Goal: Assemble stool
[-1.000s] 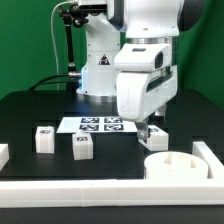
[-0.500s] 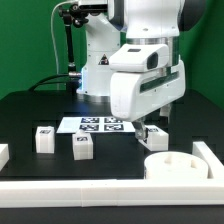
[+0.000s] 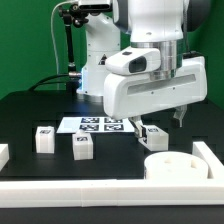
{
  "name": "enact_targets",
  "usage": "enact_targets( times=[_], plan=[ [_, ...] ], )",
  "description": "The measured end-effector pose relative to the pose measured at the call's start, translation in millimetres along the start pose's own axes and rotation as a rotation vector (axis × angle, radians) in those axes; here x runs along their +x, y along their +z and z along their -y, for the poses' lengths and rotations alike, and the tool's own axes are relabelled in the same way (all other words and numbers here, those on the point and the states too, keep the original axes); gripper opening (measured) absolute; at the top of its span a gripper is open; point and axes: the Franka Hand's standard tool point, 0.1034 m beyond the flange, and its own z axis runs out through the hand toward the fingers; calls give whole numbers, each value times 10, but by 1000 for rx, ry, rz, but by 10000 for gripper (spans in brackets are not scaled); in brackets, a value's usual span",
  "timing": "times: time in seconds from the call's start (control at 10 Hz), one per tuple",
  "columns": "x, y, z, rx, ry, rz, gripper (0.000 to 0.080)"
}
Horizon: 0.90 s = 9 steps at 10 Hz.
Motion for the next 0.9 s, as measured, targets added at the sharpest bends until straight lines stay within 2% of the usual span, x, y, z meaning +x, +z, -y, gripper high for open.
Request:
enact_targets(
  times=[0.3,0.7,0.8,0.9],
  plan=[
    [-63,40,34,30,295,8,649],
    [-90,45,49,37,303,40,649],
    [-180,66,91,54,295,126,649],
    [-196,102,113,73,293,204,649]
  ],
)
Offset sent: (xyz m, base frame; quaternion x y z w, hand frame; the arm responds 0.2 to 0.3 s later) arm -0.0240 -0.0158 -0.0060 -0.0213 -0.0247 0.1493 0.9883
